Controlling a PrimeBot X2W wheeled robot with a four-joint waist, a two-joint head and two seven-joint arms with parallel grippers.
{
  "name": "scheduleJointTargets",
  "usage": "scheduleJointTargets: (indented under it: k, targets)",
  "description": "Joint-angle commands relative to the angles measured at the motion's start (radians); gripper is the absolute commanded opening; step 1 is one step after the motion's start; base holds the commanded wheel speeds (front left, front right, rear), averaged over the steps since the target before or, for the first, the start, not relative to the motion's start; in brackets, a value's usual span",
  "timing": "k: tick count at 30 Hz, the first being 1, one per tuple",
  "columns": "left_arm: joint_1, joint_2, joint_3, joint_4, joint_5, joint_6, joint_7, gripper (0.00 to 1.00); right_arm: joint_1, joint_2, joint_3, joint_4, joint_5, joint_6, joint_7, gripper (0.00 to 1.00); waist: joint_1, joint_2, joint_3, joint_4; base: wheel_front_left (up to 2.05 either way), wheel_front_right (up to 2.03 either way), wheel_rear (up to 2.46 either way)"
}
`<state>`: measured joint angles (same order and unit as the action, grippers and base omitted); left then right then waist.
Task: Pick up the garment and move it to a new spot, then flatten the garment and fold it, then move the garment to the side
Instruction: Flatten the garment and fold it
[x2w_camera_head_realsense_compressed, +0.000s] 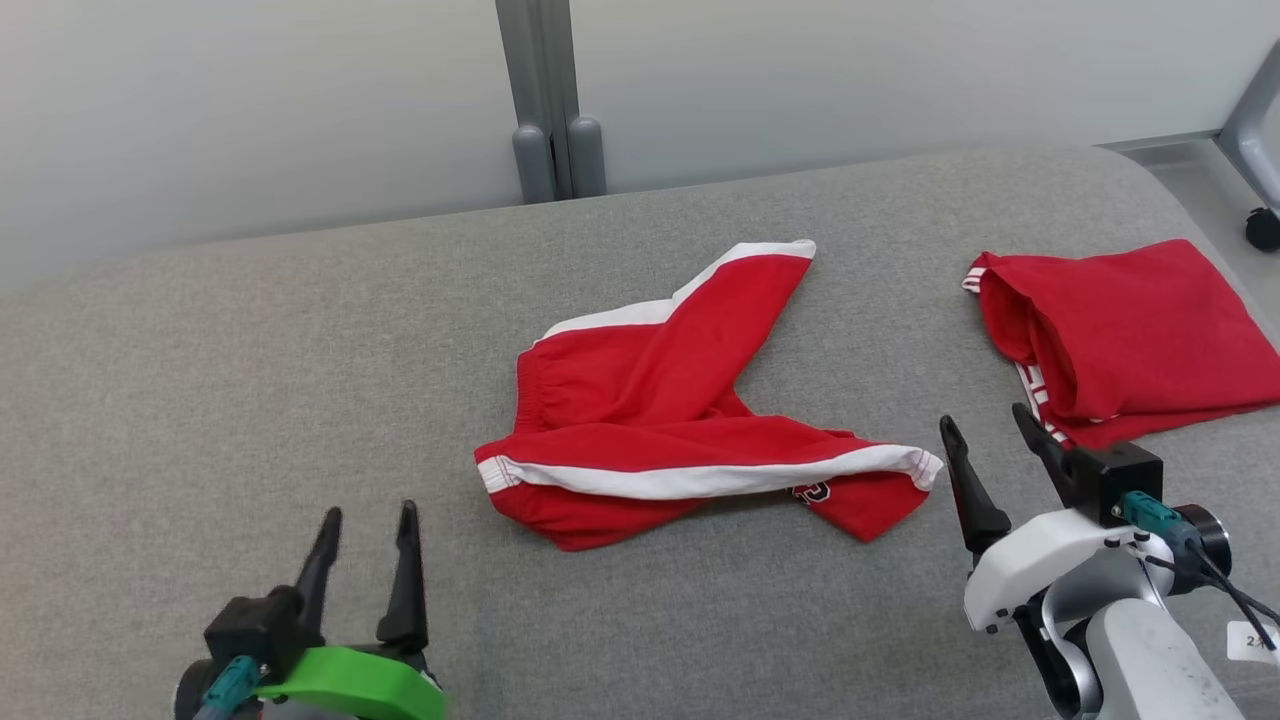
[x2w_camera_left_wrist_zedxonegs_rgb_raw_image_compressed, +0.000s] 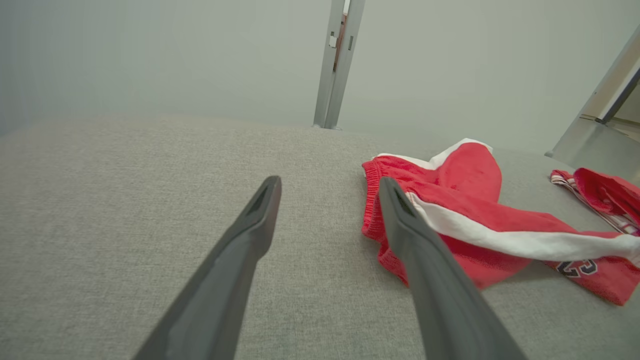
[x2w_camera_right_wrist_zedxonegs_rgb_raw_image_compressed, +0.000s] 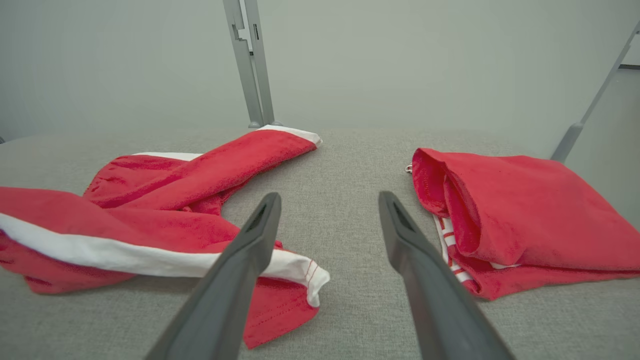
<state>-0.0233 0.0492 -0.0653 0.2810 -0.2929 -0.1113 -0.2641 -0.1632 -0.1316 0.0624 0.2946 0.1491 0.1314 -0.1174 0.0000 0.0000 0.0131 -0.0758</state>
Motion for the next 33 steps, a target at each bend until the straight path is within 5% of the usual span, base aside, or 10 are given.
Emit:
scheduleJointTargets:
  k: [1, 7, 18, 33]
  targets:
    - [-0.031, 0.004, -0.017, 0.039, -0.015, -0.004, 0.002, 1.0, -0.01, -0.013, 0.005, 0.015, 0.014, -0.002, 0.037, 1.0, 0.0, 0.0, 0.012, 0.001, 0.0, 0.0, 0.0]
    - [-0.13, 0.004, -0.131, 0.205, -0.07, -0.012, 0.011, 1.0, -0.041, -0.056, 0.068, 0.081, 0.061, -0.002, 0.132, 1.0, 0.0, 0.0, 0.046, -0.002, 0.0, 0.0, 0.0]
    - [-0.259, 0.004, -0.279, 0.348, -0.178, -0.019, 0.005, 1.0, -0.11, -0.058, 0.171, 0.206, 0.149, -0.002, 0.13, 1.0, 0.0, 0.0, 0.072, -0.006, 0.0, 0.0, 0.0]
    - [-0.337, 0.007, -0.308, 0.391, -0.217, -0.02, -0.001, 1.0, -0.179, -0.066, 0.278, 0.284, 0.268, -0.002, 0.083, 1.0, 0.0, 0.0, 0.089, -0.002, 0.0, 0.0, 0.0]
